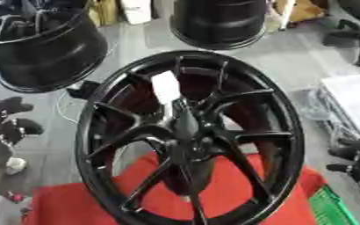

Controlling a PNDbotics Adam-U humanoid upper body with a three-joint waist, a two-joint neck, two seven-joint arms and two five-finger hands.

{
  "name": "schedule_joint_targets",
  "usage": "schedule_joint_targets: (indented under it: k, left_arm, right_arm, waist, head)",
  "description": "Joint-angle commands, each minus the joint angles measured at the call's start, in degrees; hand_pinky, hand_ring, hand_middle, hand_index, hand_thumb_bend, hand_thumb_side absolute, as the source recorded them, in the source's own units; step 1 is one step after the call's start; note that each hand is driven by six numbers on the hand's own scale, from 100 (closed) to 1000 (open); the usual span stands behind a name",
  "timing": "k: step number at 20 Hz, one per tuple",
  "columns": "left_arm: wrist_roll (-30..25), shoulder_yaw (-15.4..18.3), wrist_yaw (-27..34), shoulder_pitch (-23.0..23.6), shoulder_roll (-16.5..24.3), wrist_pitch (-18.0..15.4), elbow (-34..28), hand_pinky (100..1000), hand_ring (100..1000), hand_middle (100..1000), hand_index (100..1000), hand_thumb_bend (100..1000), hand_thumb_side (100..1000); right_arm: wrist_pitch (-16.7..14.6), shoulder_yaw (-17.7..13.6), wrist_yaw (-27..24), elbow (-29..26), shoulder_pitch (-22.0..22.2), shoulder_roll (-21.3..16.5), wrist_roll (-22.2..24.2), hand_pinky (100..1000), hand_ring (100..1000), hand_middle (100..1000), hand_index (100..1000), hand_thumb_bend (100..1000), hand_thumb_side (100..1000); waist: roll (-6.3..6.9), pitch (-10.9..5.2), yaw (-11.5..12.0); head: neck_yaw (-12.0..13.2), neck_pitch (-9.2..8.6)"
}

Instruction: Pull the pin out of the wheel hub.

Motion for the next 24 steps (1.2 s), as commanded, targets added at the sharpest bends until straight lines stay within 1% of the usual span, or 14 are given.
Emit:
schedule_joint_targets:
  k: [1,2,5,7,9,11,12,13,14,15,17,18,20,24]
  left_arm:
    - [0.6,-0.4,2.57,0.76,6.93,-4.59,-2.37,619,554,683,804,318,720]
    - [0.87,-0.46,3.85,1.08,10.12,-7.56,-2.48,605,540,690,813,333,664]
    - [0.92,-0.81,7.36,2.09,21.96,-18.71,-2.39,574,507,695,836,368,575]
    - [-0.71,-1.6,9.3,2.07,29.71,-25.63,-1.1,566,497,698,852,398,528]
    - [-3.51,-2.57,10.51,1.5,37.15,-32.89,1.61,577,504,708,862,440,511]
    - [-7.56,-4.8,9.13,-0.19,46.49,-41.2,5.24,598,522,728,877,498,525]
    - [-9.64,-6.35,7.79,-1.56,50.29,-45.77,7.26,614,536,740,884,526,542]
    - [-11.56,-8.01,6.09,-2.95,53.51,-49.5,9.61,616,539,743,888,540,542]
    - [-13.65,-9.88,3.68,-4.84,56.42,-52.66,11.65,622,544,753,898,592,531]
    - [-15.54,-11.82,1.15,-6.96,58.45,-54.51,12.99,627,545,756,898,606,525]
    - [-17.6,-14.77,-2.4,-10.07,60.2,-55.86,14.03,628,545,757,899,613,521]
    - [-19.1,-16.78,-4.45,-12.12,60.97,-56.08,13.2,641,554,772,903,660,520]
    - [-21.67,-20.93,-7.88,-16.6,60.7,-56.24,11.61,641,548,772,895,659,491]
    - [-25.63,-27.55,-10.97,-24.73,57.79,-56.29,10.13,645,543,775,889,676,466]
  right_arm:
    - [-0.01,0.2,-0.29,-1.21,-0.27,-1.13,0.04,613,761,569,746,100,904]
    - [0.0,0.22,-0.27,-1.2,-0.24,-1.19,0.06,614,761,569,746,100,906]
    - [0.05,0.23,-0.17,-1.16,-0.21,-1.44,0.0,614,761,569,746,100,908]
    - [0.06,0.37,-0.1,-1.12,-0.13,-1.58,0.13,614,761,569,746,100,907]
    - [0.13,0.43,0.0,-1.06,-0.02,-1.73,0.19,614,761,569,746,100,905]
    - [0.1,0.56,0.05,-1.08,0.17,-2.01,0.29,614,761,569,746,100,911]
    - [0.11,0.65,0.06,-1.05,0.25,-2.13,0.37,614,761,569,746,100,914]
    - [0.11,0.77,0.08,-1.01,0.3,-2.28,0.47,614,761,569,746,100,917]
    - [0.13,0.95,0.1,-0.95,0.33,-2.46,0.64,614,762,569,746,100,923]
    - [0.14,1.14,0.13,-0.91,0.36,-2.62,0.82,614,762,569,746,100,923]
    - [0.14,1.33,0.18,-0.9,0.44,-2.81,1.06,614,762,569,746,100,924]
    - [0.12,1.42,0.23,-0.94,0.52,-3.04,1.14,614,762,569,746,100,925]
    - [0.16,1.41,0.32,-0.99,0.69,-3.31,1.11,614,762,569,746,100,933]
    - [0.2,1.8,0.37,-0.98,0.62,-3.74,1.42,614,762,569,746,100,933]
  waist:
    - [-0.08,-0.91,-0.16]
    - [0.01,-0.94,-0.26]
    - [0.28,-0.97,-0.54]
    - [0.43,-1.12,-0.93]
    - [0.57,-1.29,-1.32]
    - [0.83,-1.5,-1.72]
    - [0.99,-1.61,-1.92]
    - [1.2,-1.7,-2.12]
    - [1.41,-1.74,-2.45]
    - [1.55,-1.75,-2.78]
    - [1.7,-1.76,-3.19]
    - [2.0,-1.82,-3.97]
    - [2.46,-1.93,-4.91]
    - [3.12,-2.14,-5.7]
  head:
    - [0.1,-0.38]
    - [-0.01,-0.51]
    - [-0.45,-0.99]
    - [-0.56,-1.01]
    - [-0.75,-1.08]
    - [-0.86,-0.96]
    - [-0.81,-0.9]
    - [-0.73,-0.87]
    - [-0.71,-0.89]
    - [-0.74,-0.92]
    - [-0.78,-0.91]
    - [-0.46,-0.93]
    - [-0.2,-1.08]
    - [0.22,-1.28]
